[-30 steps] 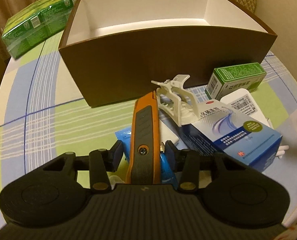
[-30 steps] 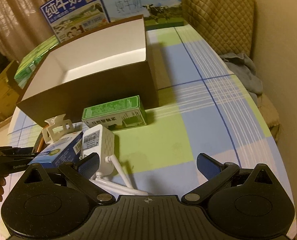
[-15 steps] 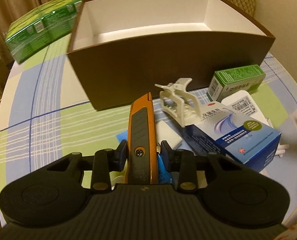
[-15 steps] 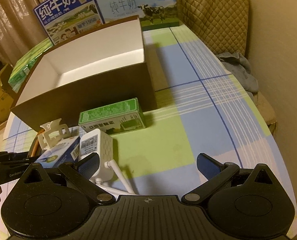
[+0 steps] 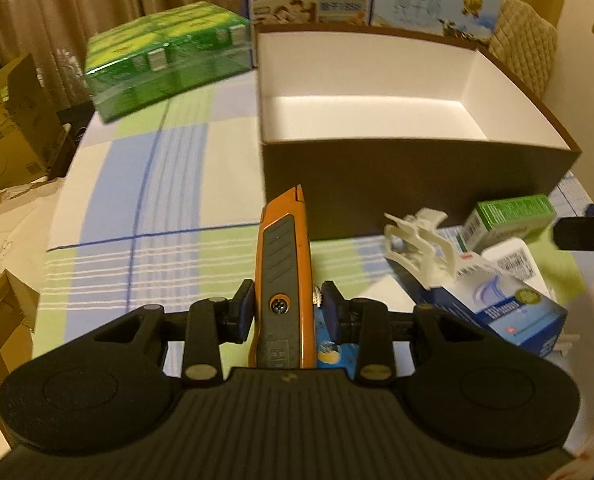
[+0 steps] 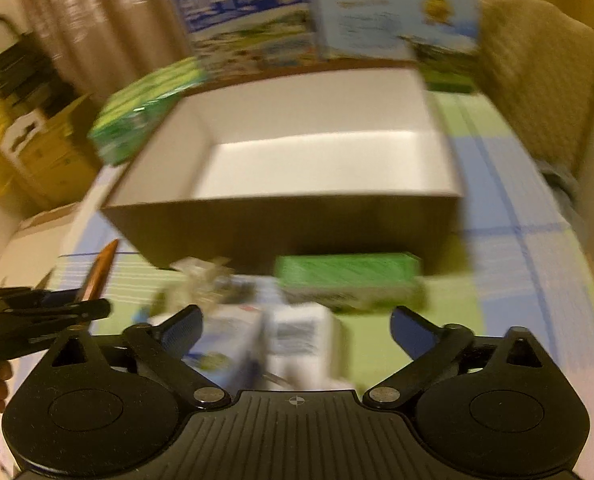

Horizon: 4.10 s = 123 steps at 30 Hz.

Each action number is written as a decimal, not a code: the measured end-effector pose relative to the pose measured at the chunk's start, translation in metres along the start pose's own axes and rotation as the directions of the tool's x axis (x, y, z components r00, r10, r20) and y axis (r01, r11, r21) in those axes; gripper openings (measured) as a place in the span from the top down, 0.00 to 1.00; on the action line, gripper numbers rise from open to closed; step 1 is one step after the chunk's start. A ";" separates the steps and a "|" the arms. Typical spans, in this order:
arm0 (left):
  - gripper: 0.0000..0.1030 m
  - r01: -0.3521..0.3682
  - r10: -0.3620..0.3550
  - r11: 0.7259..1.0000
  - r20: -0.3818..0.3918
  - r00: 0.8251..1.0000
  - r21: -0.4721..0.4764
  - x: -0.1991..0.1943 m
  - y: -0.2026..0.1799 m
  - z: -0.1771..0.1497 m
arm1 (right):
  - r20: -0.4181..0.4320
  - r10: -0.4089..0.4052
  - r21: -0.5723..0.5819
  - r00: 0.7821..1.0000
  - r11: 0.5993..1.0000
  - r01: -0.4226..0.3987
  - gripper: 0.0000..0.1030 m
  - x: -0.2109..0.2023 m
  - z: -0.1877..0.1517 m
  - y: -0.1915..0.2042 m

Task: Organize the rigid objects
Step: 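Grasp the white plastic clip with the right gripper while the left lifts the knife, then carry the knife in the left gripper and clip in the right over the box, then open the left gripper dropping the knife while the right releases the clip into the box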

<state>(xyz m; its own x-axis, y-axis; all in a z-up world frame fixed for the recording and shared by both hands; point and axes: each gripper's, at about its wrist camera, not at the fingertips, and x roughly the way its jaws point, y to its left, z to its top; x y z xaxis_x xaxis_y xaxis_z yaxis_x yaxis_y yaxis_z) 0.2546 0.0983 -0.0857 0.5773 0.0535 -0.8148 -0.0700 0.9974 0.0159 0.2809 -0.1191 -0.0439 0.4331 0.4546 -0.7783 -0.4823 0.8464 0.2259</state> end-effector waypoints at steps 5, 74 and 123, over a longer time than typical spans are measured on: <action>0.70 -0.013 0.013 0.999 0.005 1.000 -0.030 -0.001 0.017 0.004 | -0.035 0.039 -0.055 0.999 0.998 -0.041 0.14 0.033 0.021 0.037; 0.70 0.082 -0.095 0.992 0.145 0.985 0.091 -0.031 -0.046 0.101 | 0.157 0.028 0.009 0.987 1.000 -0.029 0.84 -0.023 0.082 -0.012; 0.61 0.016 -0.010 0.997 -0.082 0.997 0.077 0.125 -0.045 0.170 | 0.060 -0.139 -0.024 0.988 0.990 0.141 0.77 0.114 0.146 -0.087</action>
<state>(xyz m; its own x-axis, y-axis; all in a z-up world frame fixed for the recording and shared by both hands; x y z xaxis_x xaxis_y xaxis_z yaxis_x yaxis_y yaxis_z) 0.4678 0.0684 -0.0897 0.5095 0.0396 -0.8596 0.0022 0.9989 0.0474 0.4837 -0.1006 -0.0667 0.5410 0.3483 -0.7655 -0.4344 0.8951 0.1003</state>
